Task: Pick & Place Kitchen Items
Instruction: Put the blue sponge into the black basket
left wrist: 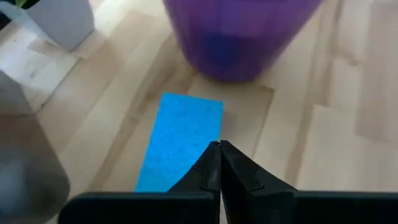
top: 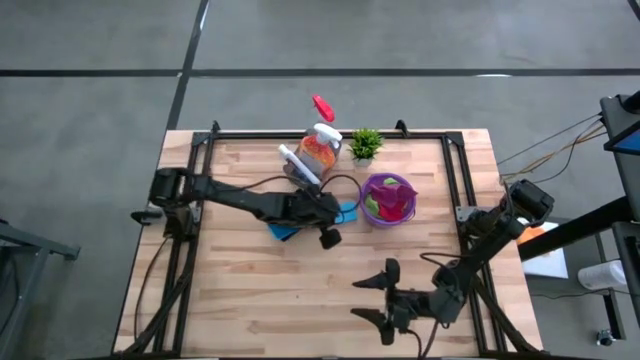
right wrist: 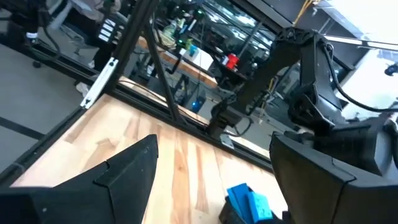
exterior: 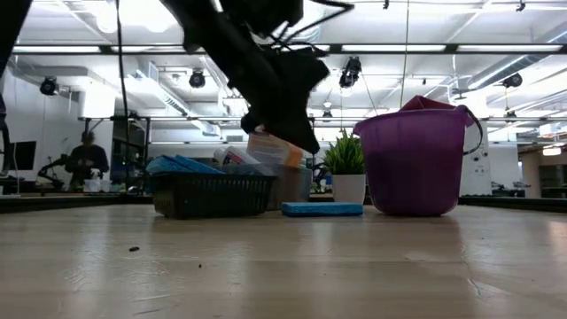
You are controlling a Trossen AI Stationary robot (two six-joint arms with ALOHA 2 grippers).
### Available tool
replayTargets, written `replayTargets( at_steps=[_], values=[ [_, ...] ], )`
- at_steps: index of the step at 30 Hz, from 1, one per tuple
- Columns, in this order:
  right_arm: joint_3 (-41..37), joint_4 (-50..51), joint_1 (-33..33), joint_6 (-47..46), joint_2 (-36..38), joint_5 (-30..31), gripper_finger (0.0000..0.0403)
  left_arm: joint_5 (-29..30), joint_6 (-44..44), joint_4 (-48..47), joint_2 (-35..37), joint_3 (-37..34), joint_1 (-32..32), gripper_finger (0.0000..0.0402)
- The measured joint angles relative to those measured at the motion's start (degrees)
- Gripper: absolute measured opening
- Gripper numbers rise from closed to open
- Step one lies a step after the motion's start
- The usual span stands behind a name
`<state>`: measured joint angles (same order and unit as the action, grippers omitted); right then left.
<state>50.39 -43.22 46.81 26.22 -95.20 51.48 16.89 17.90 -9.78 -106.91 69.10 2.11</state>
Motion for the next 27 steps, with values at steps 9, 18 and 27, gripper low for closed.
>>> replayTargets(
  at_steps=[9, 18, 27],
  values=[
    [0.02, 0.02, 1.10, 0.16, 0.00, 1.27, 0.0301, 1.08, 0.38, -5.11, -6.82, 6.51, -2.29, 0.0001],
    [0.02, 0.06, 1.20, 0.60, 0.00, 1.52, 0.0301, -1.05, 2.39, -5.62, -11.72, 7.56, -4.66, 0.0000],
    [0.02, 0.02, 1.18, 0.78, 0.00, 1.65, 0.0301, -6.06, 3.20, -6.58, -12.83, 7.56, -5.16, 0.0000]
  ],
)
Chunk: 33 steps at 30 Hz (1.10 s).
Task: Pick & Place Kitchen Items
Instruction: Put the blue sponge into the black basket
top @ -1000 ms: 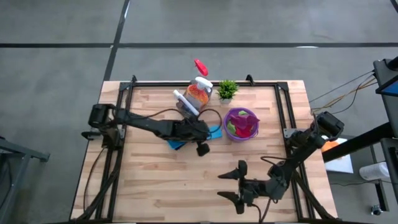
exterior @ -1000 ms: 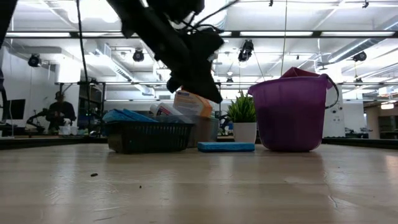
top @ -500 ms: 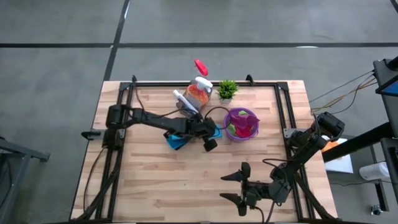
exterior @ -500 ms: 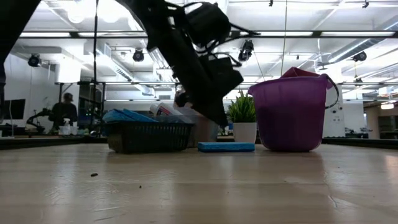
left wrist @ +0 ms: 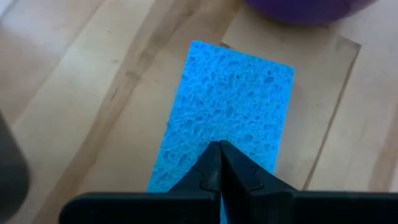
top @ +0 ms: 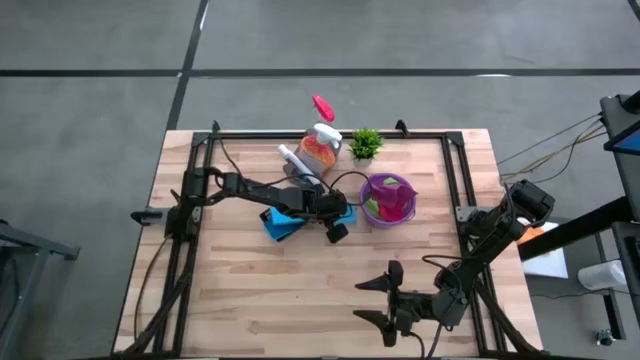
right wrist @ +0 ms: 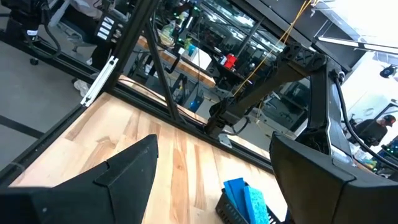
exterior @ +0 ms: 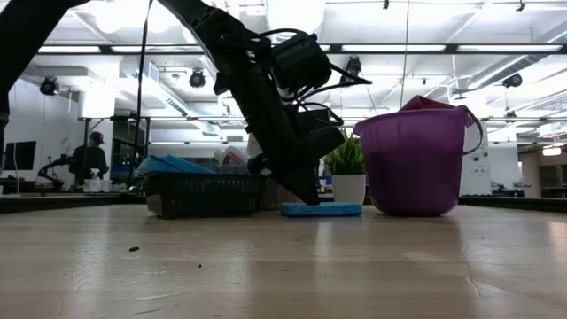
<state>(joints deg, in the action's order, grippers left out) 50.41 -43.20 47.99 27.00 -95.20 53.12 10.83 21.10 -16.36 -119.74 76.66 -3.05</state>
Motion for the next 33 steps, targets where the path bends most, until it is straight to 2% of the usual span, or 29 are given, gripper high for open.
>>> replayTargets(
  at_steps=[9, 24, 33],
  values=[
    [0.02, 0.00, 0.00, 0.00, 0.00, 0.00, 0.0301, -5.35, -0.02, -0.22, 0.00, 0.00, 1.46, 0.0000],
    [0.02, 0.02, 0.00, 0.00, -0.01, 0.00, 0.0301, -11.77, -0.08, -0.46, 0.00, 0.00, 7.34, 0.0000],
    [0.02, 0.02, -0.02, 0.00, -0.02, -0.02, 0.0301, -12.60, -2.65, 0.20, 0.41, -0.08, 11.51, 0.0000]
  ],
)
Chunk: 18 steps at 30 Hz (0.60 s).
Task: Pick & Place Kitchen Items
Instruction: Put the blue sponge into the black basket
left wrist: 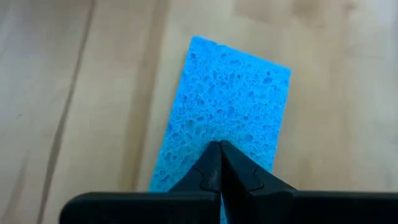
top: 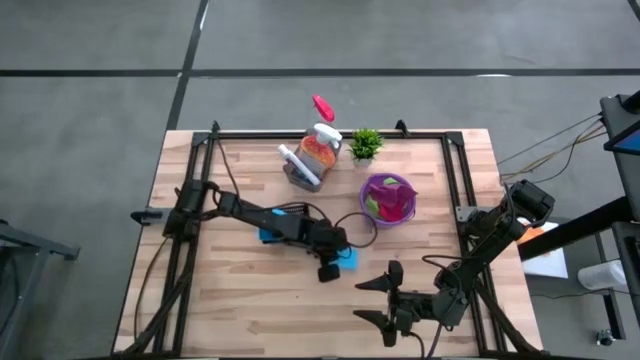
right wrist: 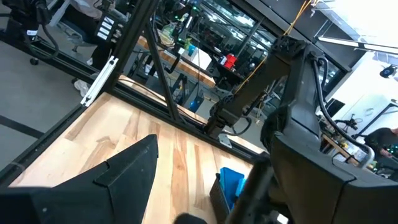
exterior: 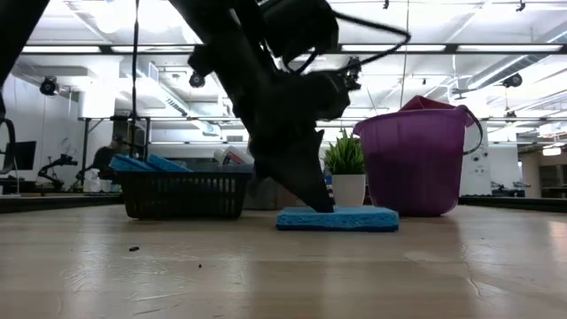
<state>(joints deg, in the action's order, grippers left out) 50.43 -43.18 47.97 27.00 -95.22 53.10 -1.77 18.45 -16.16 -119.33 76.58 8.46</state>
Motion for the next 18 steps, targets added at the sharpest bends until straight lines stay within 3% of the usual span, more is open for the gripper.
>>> replayTargets(
  at_steps=[11, 18],
  values=[
    [-0.09, 0.77, -0.02, -1.95, 0.00, -1.53, 0.0301, 2.24, -14.77, 15.37, 6.78, -0.73, 5.76, 0.0003],
    [-0.22, 2.90, -1.05, -7.44, -0.88, -5.87, 0.0301, 4.03, -21.93, 37.65, 11.01, -11.24, 10.27, 0.0003]
  ],
)
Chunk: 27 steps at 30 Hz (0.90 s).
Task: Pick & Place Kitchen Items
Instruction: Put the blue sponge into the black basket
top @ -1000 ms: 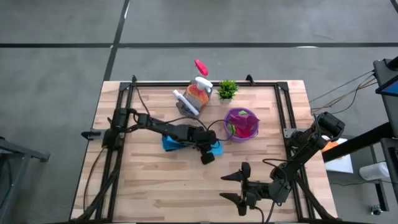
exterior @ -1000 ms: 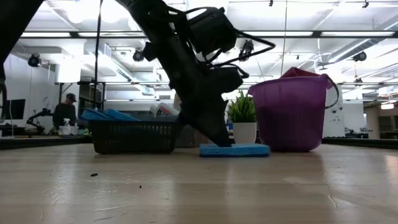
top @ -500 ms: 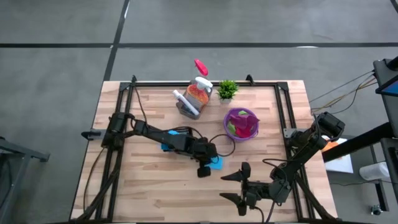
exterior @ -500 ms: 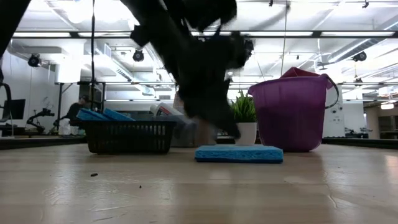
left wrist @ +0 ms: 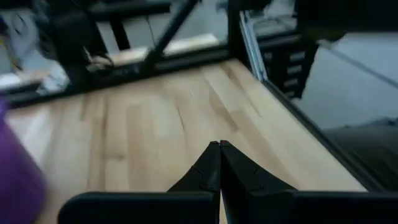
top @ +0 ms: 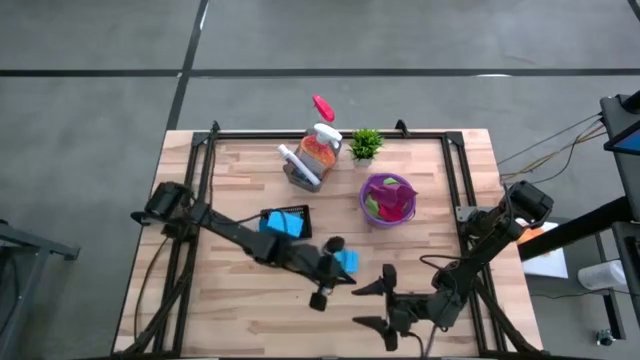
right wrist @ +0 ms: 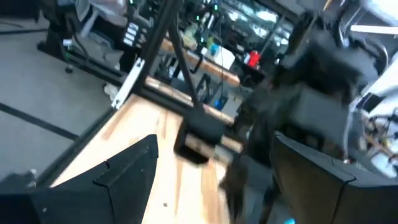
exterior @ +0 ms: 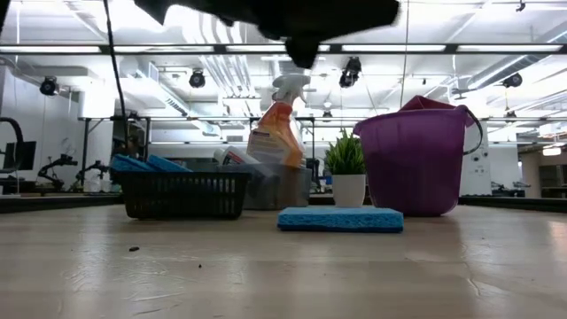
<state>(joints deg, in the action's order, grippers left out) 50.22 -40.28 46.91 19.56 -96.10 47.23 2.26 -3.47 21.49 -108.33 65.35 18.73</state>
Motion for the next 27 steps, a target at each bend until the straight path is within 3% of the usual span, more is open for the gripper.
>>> replayTargets(
  at_steps=[9, 18, 22, 27],
  values=[
    [0.02, 7.75, -5.21, -10.98, -2.27, -4.87, 0.0301, 7.93, 4.59, 22.25, 12.14, -23.12, 0.96, 0.0003],
    [1.92, 27.36, -15.06, -27.48, -2.21, -16.04, 0.0301, 9.75, 6.92, 22.68, 31.36, -41.11, 1.17, 0.0004],
    [3.25, 33.51, -19.87, -30.65, -2.25, -19.26, 0.0301, 9.14, 6.45, 22.72, 40.33, -46.93, 1.17, 0.0004],
    [3.91, 39.30, -25.67, -34.71, -2.31, -30.55, 0.0301, 5.78, 5.23, 22.61, 50.14, -53.96, 1.17, 0.0004]
  ],
)
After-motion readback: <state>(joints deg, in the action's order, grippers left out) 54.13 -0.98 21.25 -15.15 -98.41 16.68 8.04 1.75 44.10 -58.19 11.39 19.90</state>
